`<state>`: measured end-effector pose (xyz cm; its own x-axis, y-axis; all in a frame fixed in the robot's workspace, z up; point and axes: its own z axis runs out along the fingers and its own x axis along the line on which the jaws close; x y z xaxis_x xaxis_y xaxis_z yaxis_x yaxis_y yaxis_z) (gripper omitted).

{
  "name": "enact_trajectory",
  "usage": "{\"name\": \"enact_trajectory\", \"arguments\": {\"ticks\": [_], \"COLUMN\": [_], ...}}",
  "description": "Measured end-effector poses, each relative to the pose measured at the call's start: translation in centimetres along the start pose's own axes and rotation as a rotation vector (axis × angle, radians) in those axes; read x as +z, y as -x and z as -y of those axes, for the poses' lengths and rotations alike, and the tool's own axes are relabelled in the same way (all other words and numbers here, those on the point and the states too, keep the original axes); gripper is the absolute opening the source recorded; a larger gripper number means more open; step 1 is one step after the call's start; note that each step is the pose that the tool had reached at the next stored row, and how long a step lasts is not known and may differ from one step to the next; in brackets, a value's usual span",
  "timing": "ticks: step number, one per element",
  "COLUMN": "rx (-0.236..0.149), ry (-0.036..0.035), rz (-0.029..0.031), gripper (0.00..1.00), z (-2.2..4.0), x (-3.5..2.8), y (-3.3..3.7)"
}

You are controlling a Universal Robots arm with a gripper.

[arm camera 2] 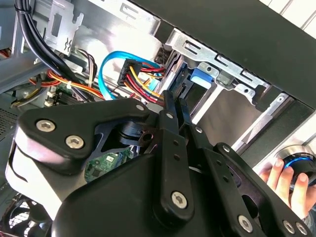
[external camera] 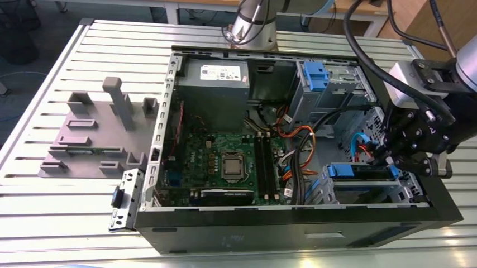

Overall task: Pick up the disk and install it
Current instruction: 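Insert the first disk wire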

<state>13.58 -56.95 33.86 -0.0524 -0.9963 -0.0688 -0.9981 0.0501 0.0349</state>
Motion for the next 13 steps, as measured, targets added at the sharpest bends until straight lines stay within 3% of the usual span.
{"name": "enact_trajectory", "arguments": {"ticks": [3,8,13], "rx": [0.0,0.0,0.0], "ry": [0.0,0.0004,0.0003], "rz": [-0.0001,-0.0001,0.0], "gripper": [0.17,0.17,0.17], "z": [0.11,0.85,0.96], "x": [-0.01,-0.03,-0.01], "y": [-0.02,0.02,-0.06]}}
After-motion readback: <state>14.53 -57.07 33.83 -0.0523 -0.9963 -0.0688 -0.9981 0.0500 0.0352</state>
